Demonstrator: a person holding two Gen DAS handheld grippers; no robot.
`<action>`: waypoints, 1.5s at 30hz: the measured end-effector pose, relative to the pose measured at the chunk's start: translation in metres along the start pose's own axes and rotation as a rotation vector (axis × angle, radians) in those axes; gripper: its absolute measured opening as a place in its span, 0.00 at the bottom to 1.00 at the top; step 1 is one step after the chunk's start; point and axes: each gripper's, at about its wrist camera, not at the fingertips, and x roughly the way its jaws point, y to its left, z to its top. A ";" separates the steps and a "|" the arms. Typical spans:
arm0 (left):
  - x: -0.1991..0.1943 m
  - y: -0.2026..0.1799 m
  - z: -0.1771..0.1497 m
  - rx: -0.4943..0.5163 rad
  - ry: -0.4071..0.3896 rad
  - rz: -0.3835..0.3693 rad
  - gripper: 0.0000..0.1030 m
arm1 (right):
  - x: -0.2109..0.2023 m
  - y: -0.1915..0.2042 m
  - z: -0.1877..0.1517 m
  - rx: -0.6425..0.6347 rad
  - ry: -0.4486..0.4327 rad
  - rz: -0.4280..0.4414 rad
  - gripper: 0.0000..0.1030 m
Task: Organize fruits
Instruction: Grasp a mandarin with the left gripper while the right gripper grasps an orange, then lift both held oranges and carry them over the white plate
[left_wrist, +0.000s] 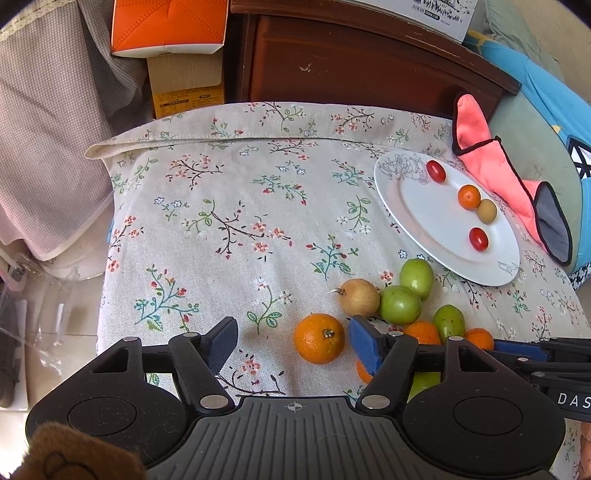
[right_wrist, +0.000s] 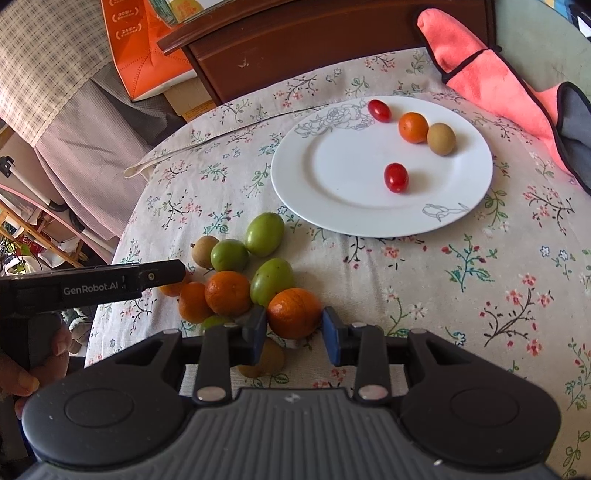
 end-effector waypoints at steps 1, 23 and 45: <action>0.002 -0.003 -0.002 0.016 0.006 0.002 0.63 | 0.000 0.000 0.000 -0.003 0.001 -0.003 0.33; 0.002 -0.017 -0.010 0.088 -0.043 0.009 0.28 | 0.002 0.003 -0.001 -0.026 0.001 -0.019 0.31; -0.043 -0.031 0.020 0.106 -0.279 -0.025 0.27 | -0.045 -0.001 0.034 -0.034 -0.201 0.005 0.30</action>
